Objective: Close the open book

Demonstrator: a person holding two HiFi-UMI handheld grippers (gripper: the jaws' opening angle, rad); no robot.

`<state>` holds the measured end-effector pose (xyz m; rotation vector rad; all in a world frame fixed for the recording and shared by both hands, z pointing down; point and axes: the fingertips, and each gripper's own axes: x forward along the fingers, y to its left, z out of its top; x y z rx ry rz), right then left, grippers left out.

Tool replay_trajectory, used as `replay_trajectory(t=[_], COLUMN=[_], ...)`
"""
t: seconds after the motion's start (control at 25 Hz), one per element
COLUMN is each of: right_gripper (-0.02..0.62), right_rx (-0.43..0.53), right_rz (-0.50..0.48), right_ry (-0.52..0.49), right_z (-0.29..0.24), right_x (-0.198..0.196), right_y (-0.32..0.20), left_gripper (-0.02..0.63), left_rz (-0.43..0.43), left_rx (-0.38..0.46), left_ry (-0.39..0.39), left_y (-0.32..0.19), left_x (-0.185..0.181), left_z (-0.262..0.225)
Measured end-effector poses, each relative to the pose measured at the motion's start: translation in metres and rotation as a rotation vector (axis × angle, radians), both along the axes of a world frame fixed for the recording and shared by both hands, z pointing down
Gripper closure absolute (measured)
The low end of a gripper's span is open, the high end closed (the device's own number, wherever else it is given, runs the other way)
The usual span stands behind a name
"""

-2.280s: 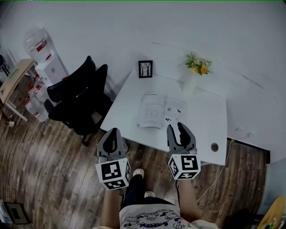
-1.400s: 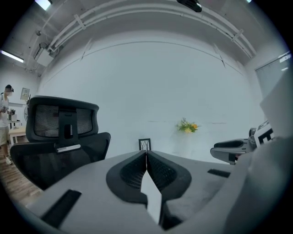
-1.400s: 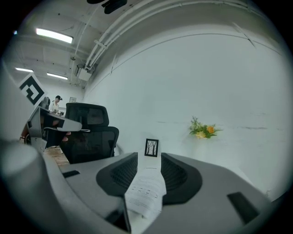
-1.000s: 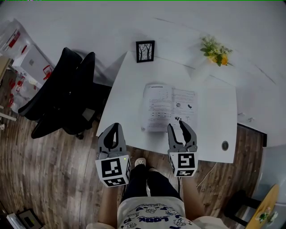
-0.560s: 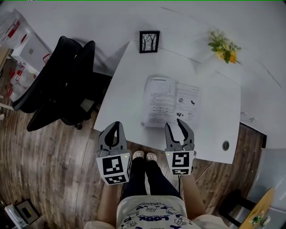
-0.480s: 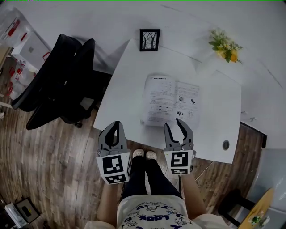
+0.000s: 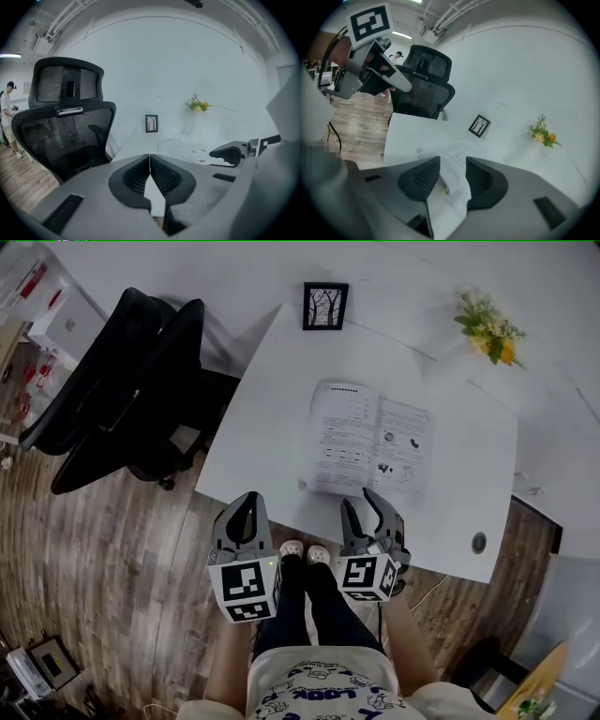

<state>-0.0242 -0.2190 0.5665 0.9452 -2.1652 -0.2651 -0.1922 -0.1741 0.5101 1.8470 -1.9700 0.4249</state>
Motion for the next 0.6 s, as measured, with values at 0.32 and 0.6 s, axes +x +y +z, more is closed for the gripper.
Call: replay_trajectory(t=[0.32,0.6], right_gripper=[0.428,0.425], right_rx=[0.094,0.166], right_rz=[-0.123,-0.251], right_ry=[0.230,0.418], right_z=[0.029,0.054], right_x=[-0.009,-0.024], right_y=[0.004,0.007], left_gripper=[0.583,0.583], left_rz=[-0.029,-0.073], left_rx=[-0.028,-0.038], left_ry=[0.002,0.008], left_y=[0.011,0.021], left_x=[-0.005,-0.021], left_z=[0.013,0.019])
